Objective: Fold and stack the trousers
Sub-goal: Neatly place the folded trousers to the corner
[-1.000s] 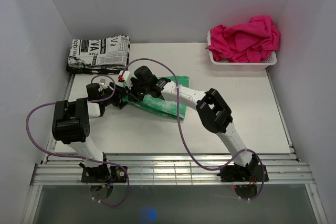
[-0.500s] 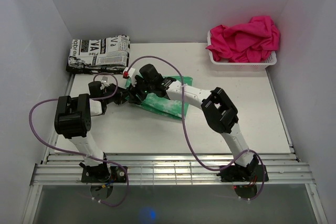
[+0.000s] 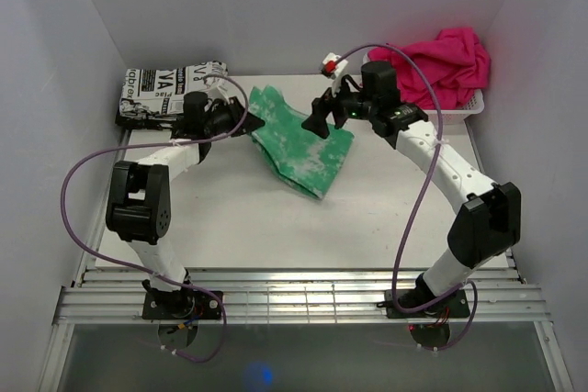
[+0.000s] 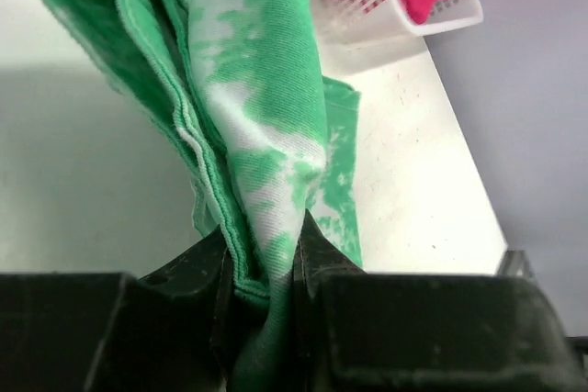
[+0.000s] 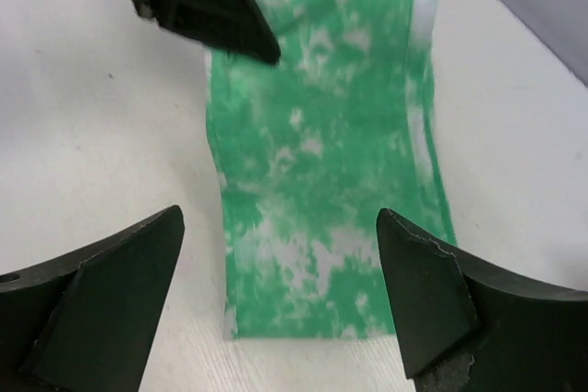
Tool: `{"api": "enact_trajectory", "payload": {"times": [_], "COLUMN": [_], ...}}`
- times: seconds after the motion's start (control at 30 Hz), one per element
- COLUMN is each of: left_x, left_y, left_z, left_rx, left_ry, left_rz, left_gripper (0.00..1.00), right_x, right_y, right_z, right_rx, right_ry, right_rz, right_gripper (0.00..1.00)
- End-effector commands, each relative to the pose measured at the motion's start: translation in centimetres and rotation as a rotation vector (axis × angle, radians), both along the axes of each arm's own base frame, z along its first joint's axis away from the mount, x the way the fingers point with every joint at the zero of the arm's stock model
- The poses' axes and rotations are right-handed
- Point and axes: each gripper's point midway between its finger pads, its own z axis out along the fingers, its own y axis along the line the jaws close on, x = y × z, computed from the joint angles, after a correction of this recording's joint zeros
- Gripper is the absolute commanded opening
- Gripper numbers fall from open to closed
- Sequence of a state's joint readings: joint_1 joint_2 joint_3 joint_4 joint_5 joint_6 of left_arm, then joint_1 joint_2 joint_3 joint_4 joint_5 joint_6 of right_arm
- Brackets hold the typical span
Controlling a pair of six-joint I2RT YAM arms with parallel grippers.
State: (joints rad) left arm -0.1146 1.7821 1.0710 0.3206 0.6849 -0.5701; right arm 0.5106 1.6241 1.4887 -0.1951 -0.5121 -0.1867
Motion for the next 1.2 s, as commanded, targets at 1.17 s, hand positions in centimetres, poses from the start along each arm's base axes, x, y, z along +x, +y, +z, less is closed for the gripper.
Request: {"api": "enact_trajectory", "payload": {"times": [1.17], "left_x": [13.8], "left_y": [8.7], "left_z": [28.4], "left_rx": [0.39], "left_ry": [-0.822], "left_rz": [0.206], "left_gripper": [0.0], "right_x": [0.9], "right_y": [-6.7], "right_z": [-4.2], "right_rx": [-0.066], "right_ry": [0.136], "right_rz": [-0.085], "right_gripper": [0.9]}}
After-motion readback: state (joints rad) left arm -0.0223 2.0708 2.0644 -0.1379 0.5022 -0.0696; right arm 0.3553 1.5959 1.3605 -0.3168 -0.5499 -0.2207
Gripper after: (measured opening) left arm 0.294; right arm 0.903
